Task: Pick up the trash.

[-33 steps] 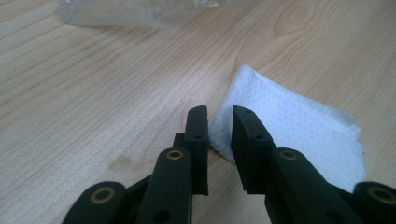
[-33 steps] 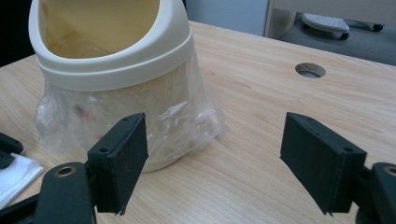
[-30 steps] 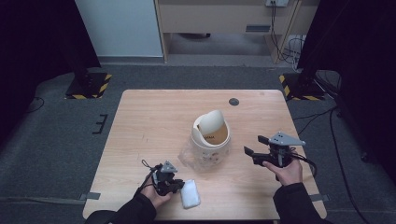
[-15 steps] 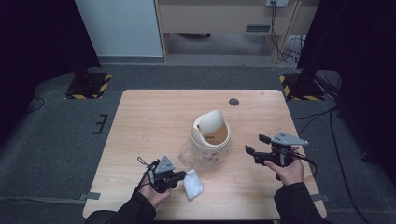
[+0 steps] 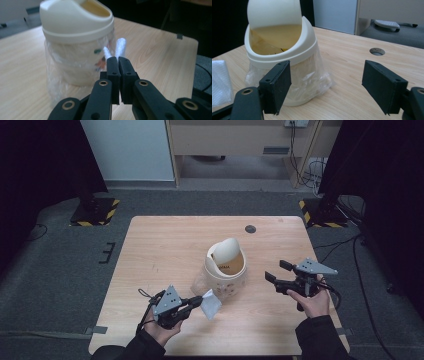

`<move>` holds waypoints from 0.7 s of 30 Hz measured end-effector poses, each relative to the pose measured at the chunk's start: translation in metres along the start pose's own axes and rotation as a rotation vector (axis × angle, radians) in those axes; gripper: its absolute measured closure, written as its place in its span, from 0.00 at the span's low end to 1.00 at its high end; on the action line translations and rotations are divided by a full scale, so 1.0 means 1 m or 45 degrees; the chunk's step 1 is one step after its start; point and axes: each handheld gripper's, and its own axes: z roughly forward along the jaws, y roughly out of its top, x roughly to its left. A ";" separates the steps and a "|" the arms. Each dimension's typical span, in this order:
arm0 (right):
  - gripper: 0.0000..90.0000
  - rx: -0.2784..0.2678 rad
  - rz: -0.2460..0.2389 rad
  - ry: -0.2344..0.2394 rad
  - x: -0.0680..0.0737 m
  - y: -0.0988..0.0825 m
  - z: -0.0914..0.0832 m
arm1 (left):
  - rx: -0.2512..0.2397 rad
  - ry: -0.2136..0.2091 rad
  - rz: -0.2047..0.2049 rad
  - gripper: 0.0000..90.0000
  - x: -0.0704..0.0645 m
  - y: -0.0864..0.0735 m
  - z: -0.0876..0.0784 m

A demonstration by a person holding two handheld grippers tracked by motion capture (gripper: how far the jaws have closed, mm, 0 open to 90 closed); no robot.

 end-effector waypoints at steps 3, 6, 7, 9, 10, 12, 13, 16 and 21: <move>0.26 -0.015 -0.005 0.013 0.001 0.003 -0.001 | -0.057 -0.002 0.024 0.97 -0.002 0.007 -0.006; 0.26 -0.036 -0.010 0.032 0.003 0.005 -0.002 | -0.101 0.004 0.040 0.97 -0.002 0.012 -0.010; 0.26 -0.041 -0.013 0.037 0.004 0.006 -0.003 | -0.112 0.009 0.049 0.97 -0.002 0.013 -0.011; 0.26 -0.052 -0.019 0.045 0.005 0.009 -0.004 | -0.138 0.011 0.056 0.97 -0.001 0.016 -0.012; 0.26 -0.058 -0.015 0.048 0.005 0.010 -0.004 | -0.152 0.016 0.065 0.97 0.000 0.018 -0.013; 0.26 -0.067 -0.023 0.052 0.005 0.013 -0.007 | -0.180 0.021 0.071 0.97 0.001 0.023 -0.015; 0.27 -0.081 -0.024 0.056 0.005 0.015 -0.008 | -0.192 0.021 0.082 0.97 0.001 0.026 -0.015; 0.28 -0.109 -0.024 0.069 0.005 0.020 -0.012 | -0.228 0.006 0.111 0.97 -0.001 0.035 -0.016; 0.29 -0.142 -0.020 0.094 0.006 0.028 -0.016 | -0.270 -0.017 0.145 0.97 -0.006 0.050 -0.015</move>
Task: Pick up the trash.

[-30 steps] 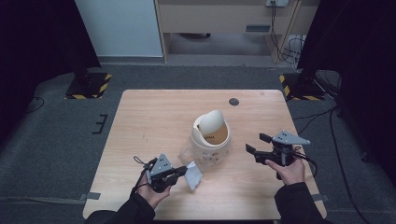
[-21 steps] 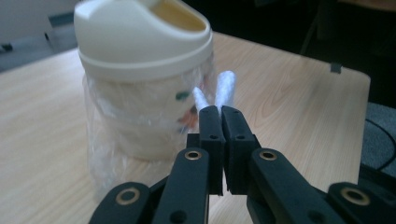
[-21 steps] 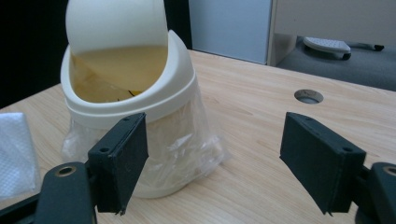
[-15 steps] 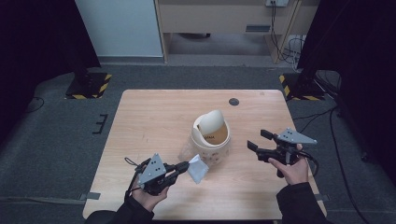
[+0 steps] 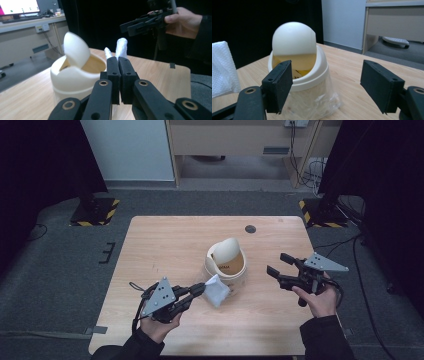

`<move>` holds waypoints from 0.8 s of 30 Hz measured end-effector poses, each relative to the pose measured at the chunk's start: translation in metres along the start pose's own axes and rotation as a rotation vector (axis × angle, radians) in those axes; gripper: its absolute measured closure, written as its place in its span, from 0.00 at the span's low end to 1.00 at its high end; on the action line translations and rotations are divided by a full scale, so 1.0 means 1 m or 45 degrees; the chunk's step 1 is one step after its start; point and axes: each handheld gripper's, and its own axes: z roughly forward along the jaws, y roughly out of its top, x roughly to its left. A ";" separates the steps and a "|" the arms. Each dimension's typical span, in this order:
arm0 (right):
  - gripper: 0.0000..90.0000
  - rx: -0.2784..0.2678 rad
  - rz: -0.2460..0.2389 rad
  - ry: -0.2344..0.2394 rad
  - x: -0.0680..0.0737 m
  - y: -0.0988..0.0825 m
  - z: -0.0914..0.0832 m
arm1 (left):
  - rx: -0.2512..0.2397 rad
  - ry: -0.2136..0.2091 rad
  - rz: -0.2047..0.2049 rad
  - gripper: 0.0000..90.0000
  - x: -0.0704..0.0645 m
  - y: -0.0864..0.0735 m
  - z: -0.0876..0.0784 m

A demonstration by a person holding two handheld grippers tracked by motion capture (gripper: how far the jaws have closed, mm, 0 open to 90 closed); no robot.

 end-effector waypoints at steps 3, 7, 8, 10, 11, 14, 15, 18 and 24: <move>0.29 -0.028 0.011 0.020 0.001 0.004 -0.002 | -0.025 -0.012 0.017 0.97 -0.001 0.008 0.005; 0.30 -0.074 0.026 0.058 0.003 0.011 -0.004 | -0.052 -0.030 0.031 0.97 -0.003 0.016 0.013; 0.30 -0.085 0.025 0.062 0.003 0.013 -0.004 | -0.061 -0.033 0.034 0.97 -0.003 0.018 0.014; 0.30 -0.101 0.024 0.079 0.004 0.016 -0.005 | -0.069 -0.046 0.038 0.97 -0.005 0.021 0.017; 0.30 -0.110 0.025 0.086 0.005 0.018 -0.005 | -0.074 -0.050 0.041 0.97 -0.005 0.022 0.019; 0.31 -0.143 0.040 0.127 0.008 0.022 -0.003 | -0.081 -0.067 0.041 0.97 -0.007 0.025 0.024; 0.32 -0.149 0.040 0.141 0.010 0.023 -0.003 | -0.084 -0.073 0.041 0.97 -0.008 0.026 0.025; 0.32 -0.156 0.031 0.174 0.015 0.027 -0.001 | -0.086 -0.088 0.042 0.97 -0.009 0.027 0.030; 0.32 -0.168 0.042 0.252 0.021 0.030 0.001 | -0.091 -0.103 0.043 0.97 -0.010 0.028 0.039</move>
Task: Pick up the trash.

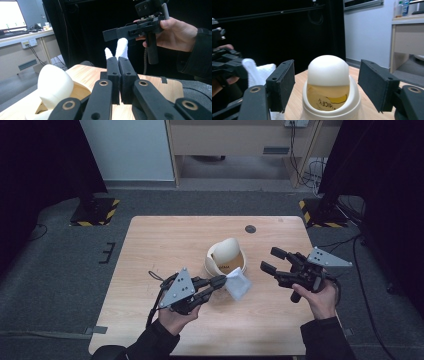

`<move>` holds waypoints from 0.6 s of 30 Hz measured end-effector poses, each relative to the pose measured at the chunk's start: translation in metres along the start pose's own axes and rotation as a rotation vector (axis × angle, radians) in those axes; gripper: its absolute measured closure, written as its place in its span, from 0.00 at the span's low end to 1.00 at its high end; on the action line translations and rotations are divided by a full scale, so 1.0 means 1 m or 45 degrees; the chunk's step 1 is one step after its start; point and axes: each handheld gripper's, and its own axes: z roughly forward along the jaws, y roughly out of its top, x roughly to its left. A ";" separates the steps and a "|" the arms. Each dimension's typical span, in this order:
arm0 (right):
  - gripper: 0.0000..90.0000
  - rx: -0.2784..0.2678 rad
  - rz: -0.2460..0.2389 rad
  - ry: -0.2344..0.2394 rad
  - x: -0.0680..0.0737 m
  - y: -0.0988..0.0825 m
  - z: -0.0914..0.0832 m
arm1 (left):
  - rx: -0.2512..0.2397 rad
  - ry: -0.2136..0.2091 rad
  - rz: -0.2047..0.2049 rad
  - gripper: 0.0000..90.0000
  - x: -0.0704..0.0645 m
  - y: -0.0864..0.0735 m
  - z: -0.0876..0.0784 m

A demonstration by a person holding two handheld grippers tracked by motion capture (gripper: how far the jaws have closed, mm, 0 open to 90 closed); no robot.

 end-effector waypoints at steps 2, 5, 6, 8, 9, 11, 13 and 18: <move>0.32 -0.003 0.004 0.026 0.002 0.000 0.001 | -0.002 -0.002 0.000 0.97 0.001 0.001 0.003; 0.31 -0.014 0.014 0.077 0.004 0.000 0.003 | -0.008 -0.004 -0.005 0.97 0.002 0.002 0.007; 0.31 -0.019 0.024 0.095 0.005 0.001 0.003 | -0.007 -0.006 -0.007 0.97 0.002 0.002 0.008; 0.31 -0.032 0.036 0.132 0.007 0.001 0.005 | -0.005 -0.011 -0.008 0.97 0.003 0.002 0.011; 0.31 -0.033 0.040 0.151 0.008 0.001 0.005 | -0.005 -0.014 -0.006 0.97 0.002 0.003 0.012; 0.32 -0.035 0.044 0.182 0.010 0.001 0.007 | -0.001 -0.021 -0.002 0.97 0.002 0.003 0.015; 0.32 -0.035 0.047 0.212 0.011 0.001 0.008 | 0.005 -0.027 -0.003 0.97 0.002 0.002 0.018; 0.34 -0.015 0.057 0.273 0.014 -0.002 0.011 | 0.020 -0.031 -0.004 0.97 0.000 0.000 0.024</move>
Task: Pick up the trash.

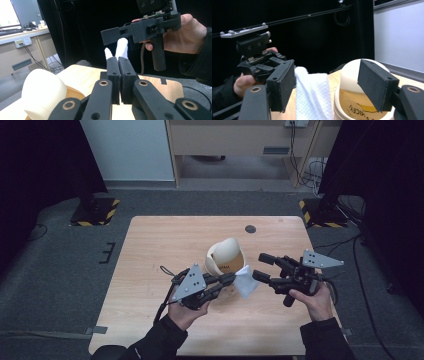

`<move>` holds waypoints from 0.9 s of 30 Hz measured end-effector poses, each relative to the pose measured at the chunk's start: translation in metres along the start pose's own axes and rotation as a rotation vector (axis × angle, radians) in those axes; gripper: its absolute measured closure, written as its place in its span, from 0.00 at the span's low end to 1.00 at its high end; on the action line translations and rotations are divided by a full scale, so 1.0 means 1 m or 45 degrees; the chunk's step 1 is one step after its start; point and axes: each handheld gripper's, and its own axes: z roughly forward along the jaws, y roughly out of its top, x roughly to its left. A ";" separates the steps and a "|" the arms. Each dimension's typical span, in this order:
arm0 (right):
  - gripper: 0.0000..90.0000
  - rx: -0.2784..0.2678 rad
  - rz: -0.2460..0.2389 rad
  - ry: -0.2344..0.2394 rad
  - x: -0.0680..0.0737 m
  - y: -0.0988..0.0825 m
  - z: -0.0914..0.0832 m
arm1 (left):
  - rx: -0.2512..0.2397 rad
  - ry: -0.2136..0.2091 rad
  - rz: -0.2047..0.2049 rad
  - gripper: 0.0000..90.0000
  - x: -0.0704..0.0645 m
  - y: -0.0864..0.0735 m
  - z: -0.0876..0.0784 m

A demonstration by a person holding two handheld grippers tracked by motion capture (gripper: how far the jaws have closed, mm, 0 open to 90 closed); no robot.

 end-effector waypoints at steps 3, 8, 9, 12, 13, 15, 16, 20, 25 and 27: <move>0.34 0.026 0.000 0.020 0.001 -0.003 0.003 | -0.005 -0.002 -0.003 0.97 0.000 0.000 0.002; 0.33 0.052 0.006 0.064 0.001 -0.006 0.008 | -0.016 -0.021 0.008 0.97 -0.002 0.002 0.003; 0.33 0.055 0.008 0.074 0.001 -0.007 0.009 | -0.019 -0.026 0.012 0.97 -0.002 0.003 0.003; 0.39 0.073 0.005 0.105 0.001 -0.009 0.010 | -0.016 -0.035 0.020 0.97 -0.004 0.004 0.003; 0.44 0.081 0.000 0.112 0.001 -0.009 0.010 | -0.013 -0.035 0.021 0.97 -0.004 0.004 0.003; 0.56 0.095 -0.001 0.136 0.002 -0.010 0.010 | -0.007 -0.034 0.020 0.97 -0.004 0.004 0.004; 0.64 0.097 -0.001 0.141 0.002 -0.010 0.009 | -0.006 -0.034 0.019 0.97 -0.004 0.003 0.004; 0.85 0.110 0.002 0.145 0.004 -0.010 0.006 | 0.001 -0.033 0.008 0.97 -0.004 0.002 0.004; 0.96 0.127 0.006 0.159 0.005 -0.010 0.004 | 0.000 -0.033 -0.032 0.94 -0.003 0.000 0.003; 0.97 0.136 0.005 0.165 0.005 -0.011 0.004 | -0.001 -0.023 -0.046 0.90 -0.002 -0.002 0.001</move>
